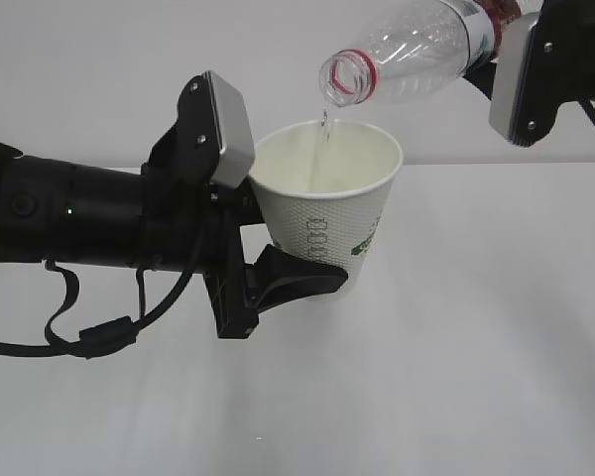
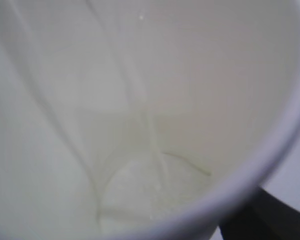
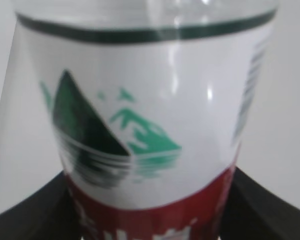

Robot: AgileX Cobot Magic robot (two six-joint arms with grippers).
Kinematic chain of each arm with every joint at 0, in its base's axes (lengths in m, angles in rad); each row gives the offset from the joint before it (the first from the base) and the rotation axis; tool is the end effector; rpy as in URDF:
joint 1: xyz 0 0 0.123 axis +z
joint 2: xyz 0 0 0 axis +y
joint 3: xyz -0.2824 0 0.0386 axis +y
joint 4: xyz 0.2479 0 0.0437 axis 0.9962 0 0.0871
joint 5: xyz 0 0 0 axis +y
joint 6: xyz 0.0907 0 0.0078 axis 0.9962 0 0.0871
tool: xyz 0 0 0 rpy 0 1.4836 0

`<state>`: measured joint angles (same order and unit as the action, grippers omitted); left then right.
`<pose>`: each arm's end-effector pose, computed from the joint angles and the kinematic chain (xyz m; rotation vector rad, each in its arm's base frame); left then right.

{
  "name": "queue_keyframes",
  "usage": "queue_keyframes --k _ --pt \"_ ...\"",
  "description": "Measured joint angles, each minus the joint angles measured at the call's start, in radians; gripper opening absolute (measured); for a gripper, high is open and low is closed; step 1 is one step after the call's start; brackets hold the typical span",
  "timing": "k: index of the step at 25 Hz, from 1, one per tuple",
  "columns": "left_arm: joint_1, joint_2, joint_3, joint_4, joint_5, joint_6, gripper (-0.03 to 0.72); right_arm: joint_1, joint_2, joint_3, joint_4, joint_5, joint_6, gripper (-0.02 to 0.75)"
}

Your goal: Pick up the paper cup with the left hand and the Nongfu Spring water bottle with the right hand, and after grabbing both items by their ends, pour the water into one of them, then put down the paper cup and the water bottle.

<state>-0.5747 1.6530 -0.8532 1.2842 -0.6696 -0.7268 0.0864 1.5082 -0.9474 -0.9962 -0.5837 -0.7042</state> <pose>0.2478 -0.2249 0.2193 1.3462 1.5208 -0.7109 0.3292 0.0707 0.3020 -1.5202 0.8460 -0.7332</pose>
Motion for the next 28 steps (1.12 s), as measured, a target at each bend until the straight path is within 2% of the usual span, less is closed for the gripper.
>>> queue_keyframes --k 28 --pt "0.0 0.0 0.0 0.0 0.0 0.0 0.503 0.0 0.0 0.0 0.001 -0.001 -0.018 0.517"
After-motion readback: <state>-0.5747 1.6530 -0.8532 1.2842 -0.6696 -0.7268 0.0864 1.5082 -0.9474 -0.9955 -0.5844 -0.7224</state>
